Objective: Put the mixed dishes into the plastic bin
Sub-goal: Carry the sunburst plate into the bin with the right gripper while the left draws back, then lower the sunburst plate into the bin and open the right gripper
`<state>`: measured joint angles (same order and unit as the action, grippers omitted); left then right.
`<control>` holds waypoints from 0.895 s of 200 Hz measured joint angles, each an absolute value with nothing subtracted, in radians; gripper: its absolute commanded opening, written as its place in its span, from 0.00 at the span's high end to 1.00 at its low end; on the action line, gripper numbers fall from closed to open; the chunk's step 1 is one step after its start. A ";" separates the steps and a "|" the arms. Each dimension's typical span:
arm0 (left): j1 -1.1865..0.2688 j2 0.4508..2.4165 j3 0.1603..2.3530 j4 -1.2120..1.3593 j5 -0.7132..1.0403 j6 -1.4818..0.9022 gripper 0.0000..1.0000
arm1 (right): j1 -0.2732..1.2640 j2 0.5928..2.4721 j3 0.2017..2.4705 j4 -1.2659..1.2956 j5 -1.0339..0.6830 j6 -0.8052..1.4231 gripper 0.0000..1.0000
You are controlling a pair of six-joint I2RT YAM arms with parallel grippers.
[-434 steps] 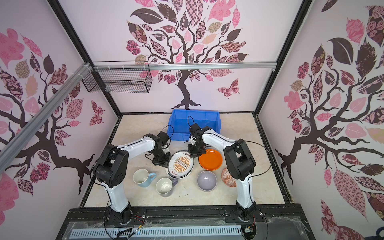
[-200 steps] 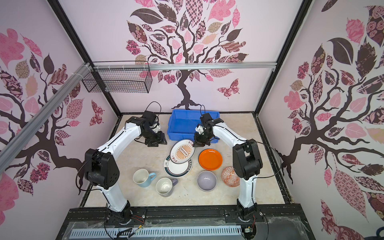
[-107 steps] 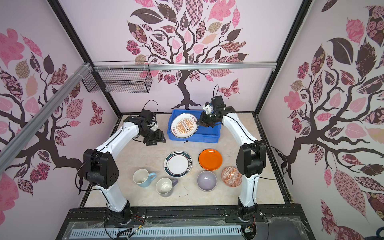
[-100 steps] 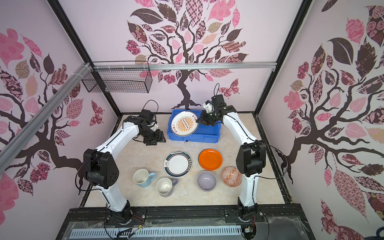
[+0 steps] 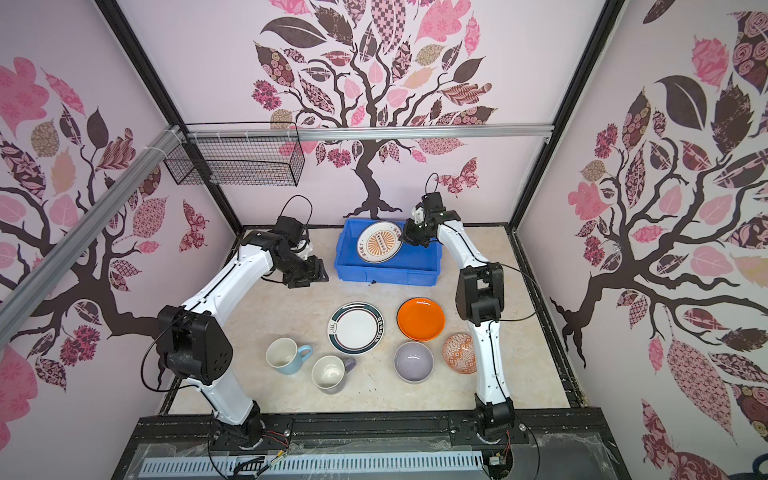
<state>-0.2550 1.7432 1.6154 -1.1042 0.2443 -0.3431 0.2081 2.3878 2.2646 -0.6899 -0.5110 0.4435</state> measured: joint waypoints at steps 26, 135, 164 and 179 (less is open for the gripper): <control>-0.255 1.740 1.615 -1.110 0.239 -0.343 0.33 | 0.208 2.442 2.327 -0.683 -0.509 0.453 0.99; -0.255 1.740 1.607 -1.140 0.225 -0.342 0.35 | 0.223 2.614 2.408 -0.675 -0.533 0.468 0.90; -0.255 1.740 1.607 -1.141 0.226 -0.342 0.35 | 0.239 2.629 2.425 -0.677 -0.546 0.470 0.69; -0.255 1.740 1.607 -1.145 0.226 -0.340 0.35 | 0.242 2.630 2.424 -0.683 -0.547 0.470 0.62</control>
<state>-0.2550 1.7397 1.6073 -1.1446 0.2260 -0.3405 0.2420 2.6305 2.4245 -0.6834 -0.5472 0.4702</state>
